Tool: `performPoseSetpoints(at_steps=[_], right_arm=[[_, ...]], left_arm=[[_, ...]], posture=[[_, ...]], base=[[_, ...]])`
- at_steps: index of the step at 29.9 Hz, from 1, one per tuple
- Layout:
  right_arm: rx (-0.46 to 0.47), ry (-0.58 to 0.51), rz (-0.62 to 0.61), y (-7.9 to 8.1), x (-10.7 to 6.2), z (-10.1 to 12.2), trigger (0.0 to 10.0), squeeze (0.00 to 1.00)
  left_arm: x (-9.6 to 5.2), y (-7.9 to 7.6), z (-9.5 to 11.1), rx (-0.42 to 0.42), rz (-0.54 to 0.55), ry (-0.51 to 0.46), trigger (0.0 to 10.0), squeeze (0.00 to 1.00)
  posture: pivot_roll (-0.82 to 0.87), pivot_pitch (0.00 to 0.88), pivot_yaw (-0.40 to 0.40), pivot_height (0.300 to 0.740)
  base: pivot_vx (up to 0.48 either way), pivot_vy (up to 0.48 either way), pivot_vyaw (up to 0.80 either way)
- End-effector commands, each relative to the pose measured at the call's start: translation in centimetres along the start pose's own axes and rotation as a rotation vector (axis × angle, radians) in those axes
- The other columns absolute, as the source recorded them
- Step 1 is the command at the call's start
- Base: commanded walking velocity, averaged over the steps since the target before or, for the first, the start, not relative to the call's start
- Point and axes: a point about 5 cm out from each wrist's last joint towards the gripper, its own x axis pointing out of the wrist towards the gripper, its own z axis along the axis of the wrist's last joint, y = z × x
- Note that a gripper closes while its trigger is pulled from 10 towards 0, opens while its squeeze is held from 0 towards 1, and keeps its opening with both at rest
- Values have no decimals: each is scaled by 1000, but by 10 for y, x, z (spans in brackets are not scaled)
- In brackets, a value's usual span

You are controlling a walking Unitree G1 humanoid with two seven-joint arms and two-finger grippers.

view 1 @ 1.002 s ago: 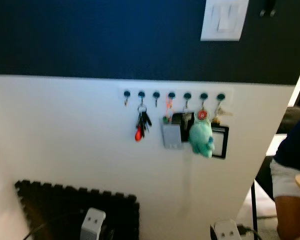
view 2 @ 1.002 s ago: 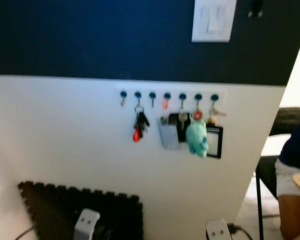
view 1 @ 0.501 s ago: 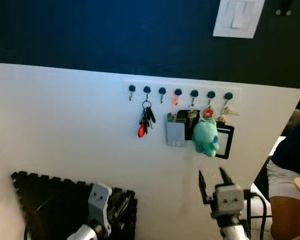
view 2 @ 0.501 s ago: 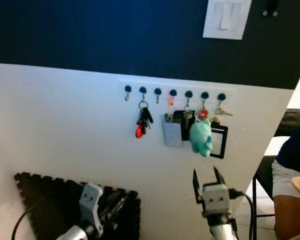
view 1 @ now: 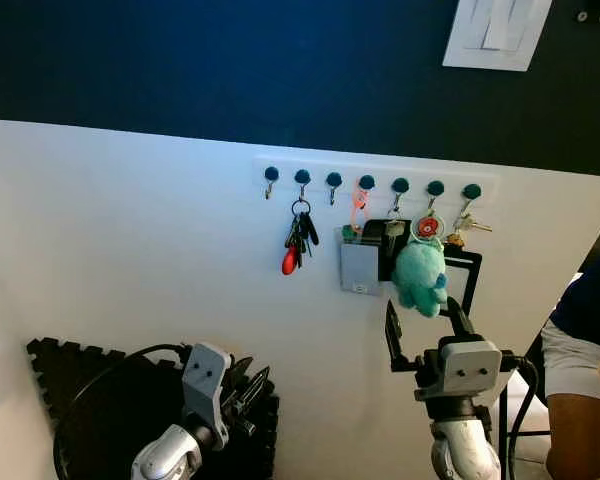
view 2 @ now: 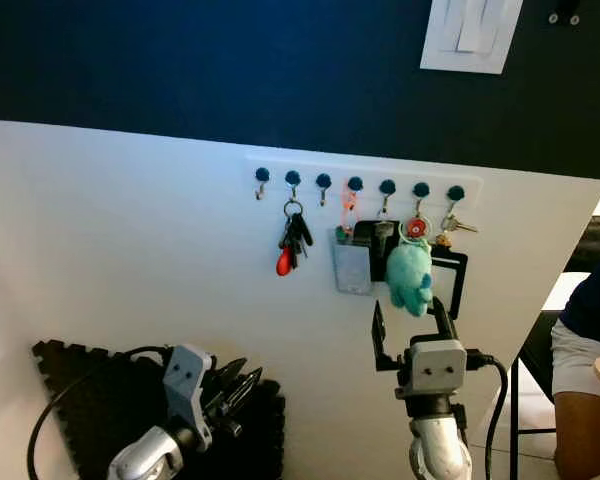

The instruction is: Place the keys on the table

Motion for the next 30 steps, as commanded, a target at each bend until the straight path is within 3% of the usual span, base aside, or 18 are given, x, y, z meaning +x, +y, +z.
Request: performPoseSetpoints(at_steps=[1, 14, 30], right_arm=[[11, -5, -34, -6, 4, 3, 10000, 0], [69, -1, -72, -14, 23, 6, 10000, 0], [186, 57, 0, 1, 38, 1, 10000, 0]], left_arm=[[-3, -3, -2, 17, -18, 28, 10000, 0], [-1, -8, 1, 16, -47, 49, 10000, 0], [1, -3, 7, 36, -31, 44, 10000, 0]], posture=[[53, 51, -27, 740], [61, 51, -24, 740], [68, 41, -26, 740]], base=[[0, 0, 0], [0, 0, 0], [0, 0, 0]])
